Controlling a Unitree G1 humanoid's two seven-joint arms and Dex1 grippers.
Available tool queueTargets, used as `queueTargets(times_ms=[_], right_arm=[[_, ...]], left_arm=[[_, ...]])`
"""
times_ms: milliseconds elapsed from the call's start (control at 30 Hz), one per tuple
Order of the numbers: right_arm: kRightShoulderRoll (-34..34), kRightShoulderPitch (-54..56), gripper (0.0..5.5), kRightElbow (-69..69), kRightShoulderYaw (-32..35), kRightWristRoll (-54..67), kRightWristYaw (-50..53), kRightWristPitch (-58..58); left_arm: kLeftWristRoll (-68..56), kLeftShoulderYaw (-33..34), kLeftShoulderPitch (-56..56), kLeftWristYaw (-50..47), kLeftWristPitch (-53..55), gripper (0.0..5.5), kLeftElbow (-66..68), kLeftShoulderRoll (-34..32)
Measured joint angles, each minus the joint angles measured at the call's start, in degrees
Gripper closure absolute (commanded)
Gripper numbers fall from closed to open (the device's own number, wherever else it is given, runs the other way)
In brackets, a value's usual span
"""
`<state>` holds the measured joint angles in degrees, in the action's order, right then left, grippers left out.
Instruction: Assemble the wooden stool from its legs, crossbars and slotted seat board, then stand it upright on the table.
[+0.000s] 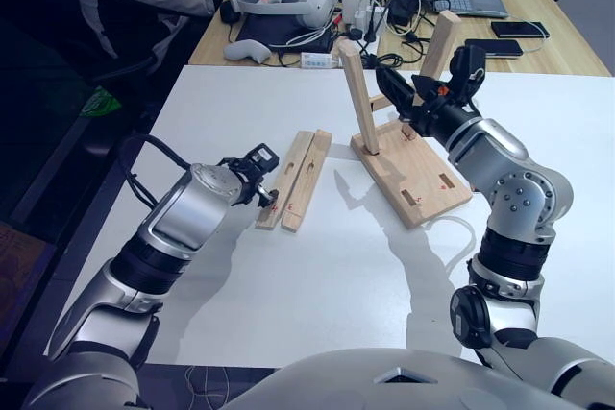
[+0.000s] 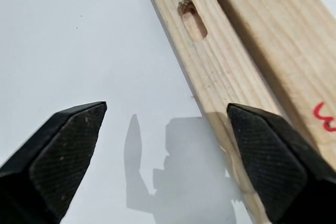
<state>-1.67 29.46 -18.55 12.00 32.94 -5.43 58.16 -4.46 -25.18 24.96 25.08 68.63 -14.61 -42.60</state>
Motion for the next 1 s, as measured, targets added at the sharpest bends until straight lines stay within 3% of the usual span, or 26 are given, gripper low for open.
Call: queueTargets(times_ms=[500, 867, 1000], right_arm=[[0.7, -0.2, 1.05, 0.0, 0.5, 0.8, 0.0, -0.1], [1.7, -0.3, 1.05, -0.4, 0.5, 1.6, 1.1, -0.1], [2.6, -1.0, 1.05, -1.6, 0.9, 2.5, 1.0, -0.1]], left_arm=[[1.4, 1.7, 1.2, -0.8, -0.7, 1.21, 3.3, 5.4], [2.8, -0.3, 1.5, 1.4, -2.2, 1.21, 3.6, 4.2], [2.7, 2.1, 2.6, 1.4, -1.9, 1.21, 3.8, 4.9]])
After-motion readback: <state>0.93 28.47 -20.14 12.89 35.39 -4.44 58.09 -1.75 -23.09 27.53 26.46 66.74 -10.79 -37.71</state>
